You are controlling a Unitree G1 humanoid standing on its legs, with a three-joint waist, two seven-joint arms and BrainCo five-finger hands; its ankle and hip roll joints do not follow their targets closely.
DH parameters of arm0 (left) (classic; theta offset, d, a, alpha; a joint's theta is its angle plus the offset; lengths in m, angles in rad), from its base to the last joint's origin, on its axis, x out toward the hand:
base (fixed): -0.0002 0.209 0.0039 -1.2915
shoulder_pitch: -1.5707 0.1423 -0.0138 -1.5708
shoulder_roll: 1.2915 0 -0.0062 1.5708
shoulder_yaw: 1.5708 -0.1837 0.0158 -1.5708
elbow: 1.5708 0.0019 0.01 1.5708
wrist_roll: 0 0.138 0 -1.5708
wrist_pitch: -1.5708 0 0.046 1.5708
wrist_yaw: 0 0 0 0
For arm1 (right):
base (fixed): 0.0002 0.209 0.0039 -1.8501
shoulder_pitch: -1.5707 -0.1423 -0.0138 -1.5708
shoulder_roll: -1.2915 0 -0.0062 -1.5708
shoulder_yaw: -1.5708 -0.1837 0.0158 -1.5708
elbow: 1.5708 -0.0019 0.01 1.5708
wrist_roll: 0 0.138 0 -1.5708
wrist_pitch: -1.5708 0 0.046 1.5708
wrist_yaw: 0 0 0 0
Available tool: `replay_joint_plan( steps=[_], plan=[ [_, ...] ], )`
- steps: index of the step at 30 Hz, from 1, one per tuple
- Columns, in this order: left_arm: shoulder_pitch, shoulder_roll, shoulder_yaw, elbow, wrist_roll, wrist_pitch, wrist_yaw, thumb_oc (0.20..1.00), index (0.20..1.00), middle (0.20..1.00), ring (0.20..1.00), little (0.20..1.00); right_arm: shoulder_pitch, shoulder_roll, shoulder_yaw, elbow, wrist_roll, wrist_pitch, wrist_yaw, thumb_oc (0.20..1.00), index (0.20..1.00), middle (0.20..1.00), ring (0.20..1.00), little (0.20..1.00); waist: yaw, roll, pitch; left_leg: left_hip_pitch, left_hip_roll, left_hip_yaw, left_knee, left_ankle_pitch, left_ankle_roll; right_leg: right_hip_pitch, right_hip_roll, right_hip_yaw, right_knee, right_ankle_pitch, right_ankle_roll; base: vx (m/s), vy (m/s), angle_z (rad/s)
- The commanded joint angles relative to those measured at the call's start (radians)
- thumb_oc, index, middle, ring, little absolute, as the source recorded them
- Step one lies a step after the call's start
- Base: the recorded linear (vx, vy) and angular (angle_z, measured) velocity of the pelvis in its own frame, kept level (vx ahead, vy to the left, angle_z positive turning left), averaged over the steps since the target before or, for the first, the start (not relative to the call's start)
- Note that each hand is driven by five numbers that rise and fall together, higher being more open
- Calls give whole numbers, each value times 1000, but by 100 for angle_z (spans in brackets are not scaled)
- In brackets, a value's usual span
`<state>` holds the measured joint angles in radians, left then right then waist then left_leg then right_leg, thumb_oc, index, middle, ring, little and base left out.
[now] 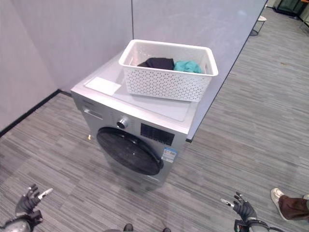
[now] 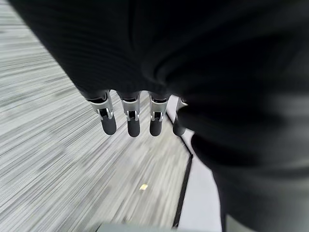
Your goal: Grab the laundry basket,head to the washer,open it,put in the laundry and shut it.
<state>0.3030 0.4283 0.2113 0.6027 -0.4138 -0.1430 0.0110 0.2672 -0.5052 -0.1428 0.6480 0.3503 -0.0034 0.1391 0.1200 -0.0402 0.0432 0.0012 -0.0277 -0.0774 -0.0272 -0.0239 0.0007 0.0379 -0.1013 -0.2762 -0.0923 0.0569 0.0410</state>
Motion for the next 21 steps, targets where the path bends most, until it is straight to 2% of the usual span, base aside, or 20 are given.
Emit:
replay_joint_plan(
  steps=[1,10,15,21],
  plan=[
    [-37,12,-22,59,27,-75,-2,1000,1000,1000,1000,1000,9,-37,9,-1,-21,-87,-24,1000,1000,1000,1000,1000,24,20,-42,-81,83,0,4,73,-37,8,-44,-33,59,-72,55,-34,-1,12],
    [-31,-39,-101,198,31,-111,27,1000,1000,1000,1000,1000,39,42,70,42,-105,-153,-118,1000,1000,1000,1000,1000,12,19,-27,-98,70,-34,20,73,-33,8,-45,-49,81,-88,46,-25,2,14],
    [5,-80,-110,231,-3,-145,41,1000,1000,1000,1000,1000,68,85,75,71,-197,-218,-237,1000,1000,1000,1000,1000,-5,32,-24,-100,63,-46,24,72,-27,7,-44,-49,91,-97,46,-2,23,4],
    [26,-96,-138,262,-6,-169,45,1000,1000,1000,1000,1000,68,94,112,134,-227,-245,-275,1000,1000,1000,1000,1000,-14,38,-24,-101,62,-49,23,74,-27,2,-46,-51,98,-98,47,0,12,3]
  ],
)
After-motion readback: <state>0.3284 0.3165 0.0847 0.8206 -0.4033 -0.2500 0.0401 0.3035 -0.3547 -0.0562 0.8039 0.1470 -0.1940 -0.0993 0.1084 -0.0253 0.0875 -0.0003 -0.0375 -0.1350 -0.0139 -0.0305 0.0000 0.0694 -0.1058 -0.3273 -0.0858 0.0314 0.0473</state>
